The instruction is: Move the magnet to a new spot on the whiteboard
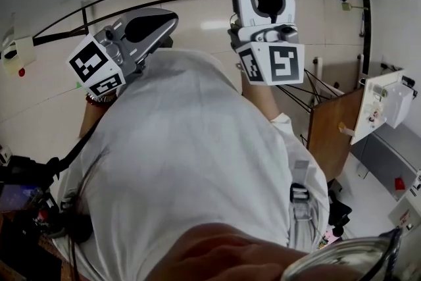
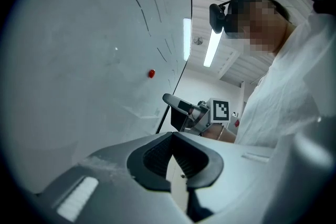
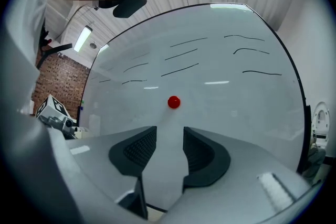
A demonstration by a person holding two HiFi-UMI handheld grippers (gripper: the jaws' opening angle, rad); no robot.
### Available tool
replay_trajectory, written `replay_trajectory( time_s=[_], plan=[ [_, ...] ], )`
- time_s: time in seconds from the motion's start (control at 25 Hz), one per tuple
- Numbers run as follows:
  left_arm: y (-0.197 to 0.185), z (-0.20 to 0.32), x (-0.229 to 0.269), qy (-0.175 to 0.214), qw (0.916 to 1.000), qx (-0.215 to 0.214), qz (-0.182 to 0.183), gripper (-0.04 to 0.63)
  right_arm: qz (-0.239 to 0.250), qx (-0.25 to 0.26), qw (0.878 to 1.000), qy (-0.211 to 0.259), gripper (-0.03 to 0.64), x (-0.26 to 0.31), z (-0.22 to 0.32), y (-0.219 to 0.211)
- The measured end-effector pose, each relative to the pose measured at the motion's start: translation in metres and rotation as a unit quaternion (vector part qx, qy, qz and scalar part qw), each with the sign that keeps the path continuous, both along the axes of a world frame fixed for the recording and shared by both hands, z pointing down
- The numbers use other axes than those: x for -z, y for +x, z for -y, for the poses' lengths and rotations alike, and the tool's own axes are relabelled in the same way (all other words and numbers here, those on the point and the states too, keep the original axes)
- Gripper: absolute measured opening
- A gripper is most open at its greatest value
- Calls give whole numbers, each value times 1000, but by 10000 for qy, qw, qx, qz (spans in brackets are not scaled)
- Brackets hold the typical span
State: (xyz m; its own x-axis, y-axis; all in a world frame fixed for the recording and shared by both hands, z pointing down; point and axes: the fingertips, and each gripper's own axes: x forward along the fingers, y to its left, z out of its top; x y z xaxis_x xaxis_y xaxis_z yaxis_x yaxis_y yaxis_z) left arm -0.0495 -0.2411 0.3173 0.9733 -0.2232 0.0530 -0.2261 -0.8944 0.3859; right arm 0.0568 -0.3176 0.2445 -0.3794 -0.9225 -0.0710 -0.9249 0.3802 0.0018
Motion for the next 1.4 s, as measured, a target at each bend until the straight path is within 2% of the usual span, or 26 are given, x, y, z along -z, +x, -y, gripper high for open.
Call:
replay_trajectory(
  time_s=[0.16, 0.28, 0.52, 0.64, 0.76, 0.88, 1.04, 1.16, 1.4],
  plan=[
    [31, -57, -4, 21, 9996, 279, 59, -3, 71, 279, 9996, -82, 152, -9, -62, 29],
    [52, -96, -12, -10, 9989, 434, 193, -3, 140, 467, 9981, -372, 152, -29, -100, 49],
    [61, -169, -23, -284, 9976, 568, 280, -3, 260, 766, 9943, -696, 152, -51, -159, 53],
    [73, -185, -31, -325, 9974, 528, 368, -2, 342, 955, 9920, -753, 152, -63, -176, 55],
    [79, -186, -23, -191, 9983, 453, 321, -2, 261, 1096, 9915, -654, 153, -57, -188, 53],
    [76, -196, -10, -18, 9992, 342, 196, -2, -7, 1057, 9934, -437, 152, -43, -205, 43],
    [64, -212, -13, -25, 9996, 280, 77, -2, -73, 834, 9953, -483, 152, -48, -217, 36],
    [44, -220, -13, -74, 9990, 450, 25, -2, 8, 874, 9948, -520, 152, -49, -227, 23],
    [-17, -254, -2, 0, 9964, 848, 37, -3, 8, 1125, 9929, -392, 152, -33, -254, -29]
  ],
)
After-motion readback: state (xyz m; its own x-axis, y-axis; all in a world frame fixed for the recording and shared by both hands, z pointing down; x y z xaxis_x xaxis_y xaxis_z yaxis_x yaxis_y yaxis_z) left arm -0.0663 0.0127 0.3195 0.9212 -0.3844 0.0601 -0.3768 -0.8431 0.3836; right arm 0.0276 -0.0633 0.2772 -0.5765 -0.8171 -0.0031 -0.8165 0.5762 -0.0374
